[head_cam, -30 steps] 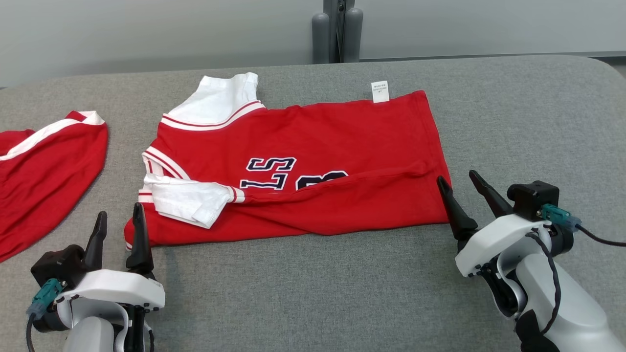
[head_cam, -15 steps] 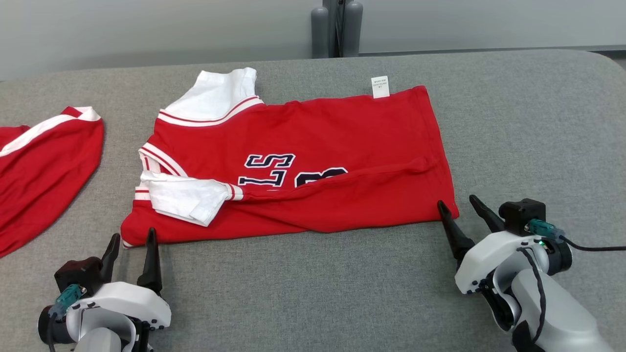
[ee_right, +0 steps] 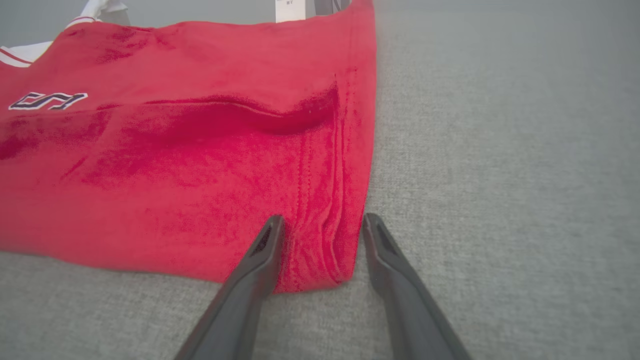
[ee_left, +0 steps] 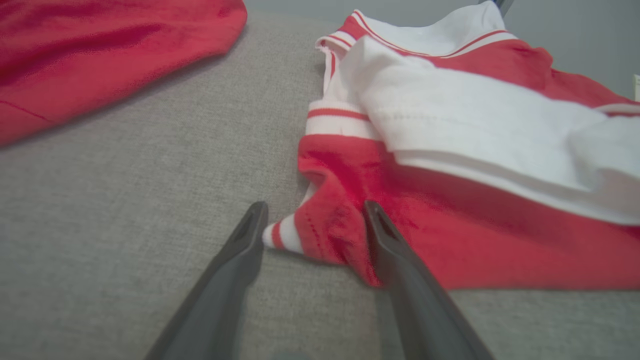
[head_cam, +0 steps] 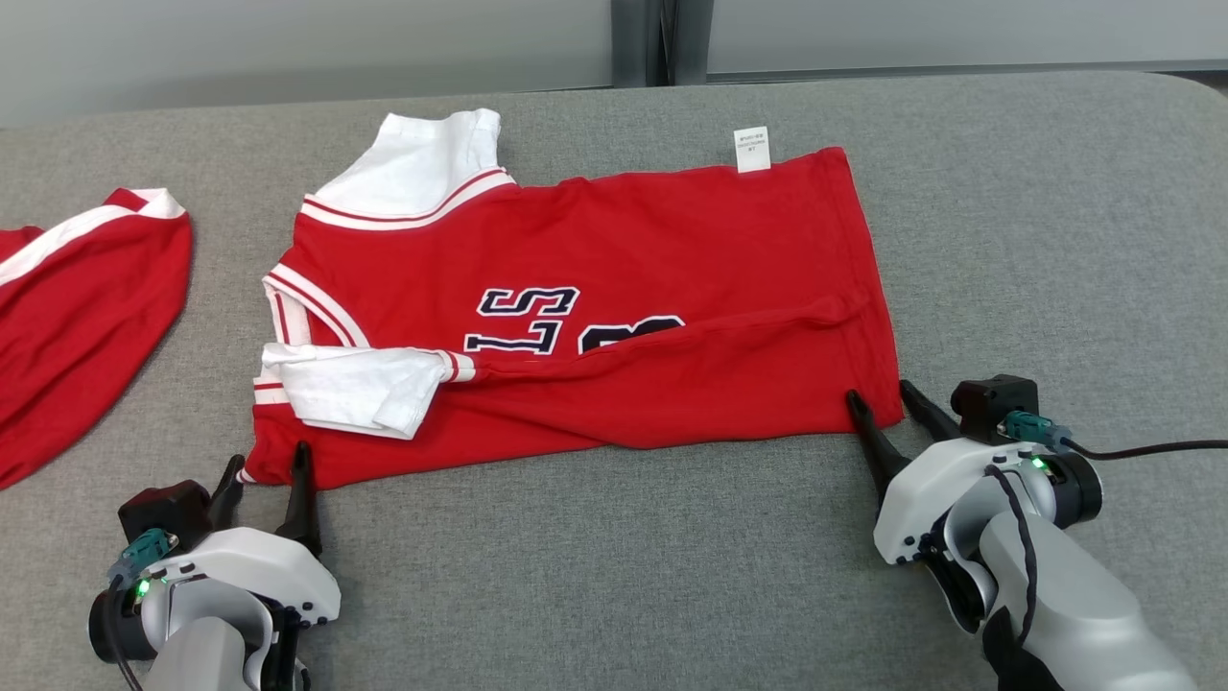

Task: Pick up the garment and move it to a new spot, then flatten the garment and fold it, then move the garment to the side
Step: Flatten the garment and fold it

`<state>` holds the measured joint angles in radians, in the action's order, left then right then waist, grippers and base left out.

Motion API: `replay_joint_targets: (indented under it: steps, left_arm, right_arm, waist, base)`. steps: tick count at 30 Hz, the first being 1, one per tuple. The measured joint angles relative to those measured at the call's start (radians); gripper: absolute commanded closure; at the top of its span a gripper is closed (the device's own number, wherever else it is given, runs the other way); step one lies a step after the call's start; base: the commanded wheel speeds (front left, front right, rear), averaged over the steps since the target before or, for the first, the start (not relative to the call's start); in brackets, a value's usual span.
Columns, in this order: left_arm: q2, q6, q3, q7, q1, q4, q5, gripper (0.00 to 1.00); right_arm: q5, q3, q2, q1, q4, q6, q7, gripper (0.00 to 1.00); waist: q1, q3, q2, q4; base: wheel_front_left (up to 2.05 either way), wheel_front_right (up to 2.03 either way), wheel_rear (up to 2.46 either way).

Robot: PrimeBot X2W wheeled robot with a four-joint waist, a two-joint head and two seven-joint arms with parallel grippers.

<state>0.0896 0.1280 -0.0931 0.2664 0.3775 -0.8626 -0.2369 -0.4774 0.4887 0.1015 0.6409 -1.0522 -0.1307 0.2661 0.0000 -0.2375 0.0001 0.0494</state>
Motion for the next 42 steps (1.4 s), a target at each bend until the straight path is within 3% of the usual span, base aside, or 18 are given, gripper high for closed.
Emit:
replay_joint_targets:
  steps: [1,2,3,16,28,42]
  left_arm:
    - [-0.001,0.0,0.006,0.001,0.003,-0.007,-0.012,0.56]
    - [0.0,0.0,0.011,0.001,0.006,-0.013,-0.019,0.84]
    - [-0.001,0.0,0.018,0.001,0.007,-0.022,-0.026,1.0]
    - [0.011,0.002,0.074,-0.002,-0.057,0.035,-0.101,1.0]
    - [-0.008,0.003,0.07,-0.003,-0.262,0.17,-0.126,1.0]
    - [-0.035,-0.012,0.061,-0.003,-0.43,0.277,-0.149,1.0]
  right_arm:
    - [-0.006,0.007,-0.002,0.003,-0.006,0.0,0.0,1.0]
    - [-0.013,0.012,-0.005,0.006,-0.011,0.0,0.0,1.0]
    - [-0.018,0.018,-0.007,0.006,-0.015,0.0,0.0,1.0]
    - [-0.115,0.024,0.037,-0.052,0.079,0.0,-0.002,1.0]
    - [-0.174,-0.008,0.111,-0.287,0.213,-0.002,-0.002,1.0]
    - [-0.228,-0.019,0.126,-0.467,0.307,-0.002,-0.031,1.0]
  waist:
    - [0.0,0.001,0.0,-0.001]
    - [0.0,0.002,0.0,-0.001]
    - [0.0,0.004,0.0,-0.002]
    - [0.0,0.053,0.0,-0.01]
    - [0.0,0.173,0.0,-0.018]
    - [0.0001,0.225,0.0,-0.036]
  base:
    - [0.0,0.0,0.0]
    - [0.0,0.0,0.0]
    - [0.0,0.0,0.0]
    - [0.0,0.0,0.0]
    - [0.0,0.0,0.0]
    - [0.0,0.0,0.0]
